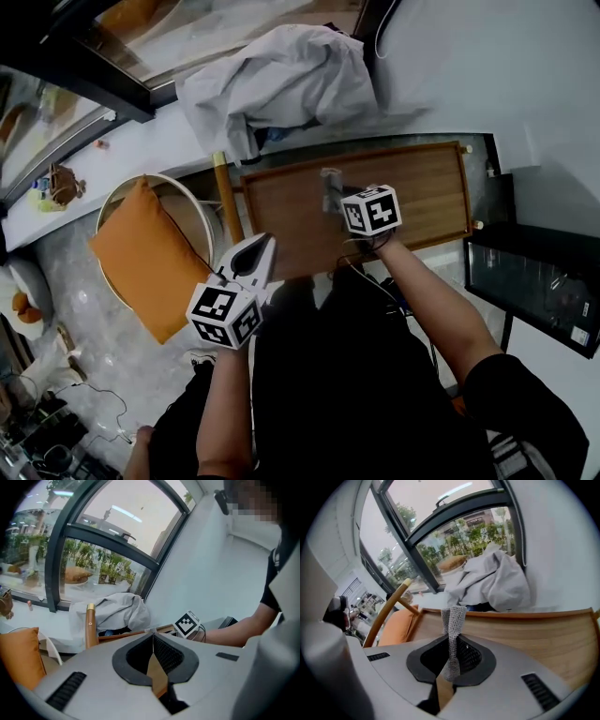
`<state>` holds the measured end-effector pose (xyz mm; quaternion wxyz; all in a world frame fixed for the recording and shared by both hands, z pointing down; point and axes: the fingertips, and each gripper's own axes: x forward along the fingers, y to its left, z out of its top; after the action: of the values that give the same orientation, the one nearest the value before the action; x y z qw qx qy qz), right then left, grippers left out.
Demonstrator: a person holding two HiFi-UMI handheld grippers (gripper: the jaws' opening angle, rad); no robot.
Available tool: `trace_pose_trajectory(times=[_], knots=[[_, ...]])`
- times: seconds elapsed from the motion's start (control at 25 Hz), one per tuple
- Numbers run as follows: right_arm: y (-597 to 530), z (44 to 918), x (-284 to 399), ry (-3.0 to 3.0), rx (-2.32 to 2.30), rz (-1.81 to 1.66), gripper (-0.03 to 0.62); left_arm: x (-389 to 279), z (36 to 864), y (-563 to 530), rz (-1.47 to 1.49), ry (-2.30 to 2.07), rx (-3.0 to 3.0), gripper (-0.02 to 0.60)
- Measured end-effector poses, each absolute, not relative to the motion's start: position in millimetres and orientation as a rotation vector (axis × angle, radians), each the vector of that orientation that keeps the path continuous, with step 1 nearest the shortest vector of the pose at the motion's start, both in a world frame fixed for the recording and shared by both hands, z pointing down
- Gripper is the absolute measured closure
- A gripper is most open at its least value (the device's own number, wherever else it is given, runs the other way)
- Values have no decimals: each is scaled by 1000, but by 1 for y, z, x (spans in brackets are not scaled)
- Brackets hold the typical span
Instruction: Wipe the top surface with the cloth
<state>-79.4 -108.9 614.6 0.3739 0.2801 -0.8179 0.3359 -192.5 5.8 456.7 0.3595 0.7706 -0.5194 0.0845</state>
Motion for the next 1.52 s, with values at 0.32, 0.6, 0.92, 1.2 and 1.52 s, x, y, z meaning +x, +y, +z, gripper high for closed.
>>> trace_pose_trajectory(times=[0.32, 0.6, 0.92, 1.2, 1.52], knots=[[-15, 632, -225, -2149, 419, 937, 557, -236, 473, 35, 236, -1307, 1961, 568], [7, 664, -248, -2087, 350, 824, 557, -247, 475, 40, 229, -1292, 1963, 568], [14, 687, -233, -2021, 348, 819, 557, -247, 481, 42, 262, -1286, 1953, 568], [2, 689, -198, -1951, 342, 748, 557, -231, 474, 33, 265, -1306, 1956, 568], [-37, 689, -102, -1888, 410, 748, 557, -167, 491, 12, 309, -1234, 1964, 568]])
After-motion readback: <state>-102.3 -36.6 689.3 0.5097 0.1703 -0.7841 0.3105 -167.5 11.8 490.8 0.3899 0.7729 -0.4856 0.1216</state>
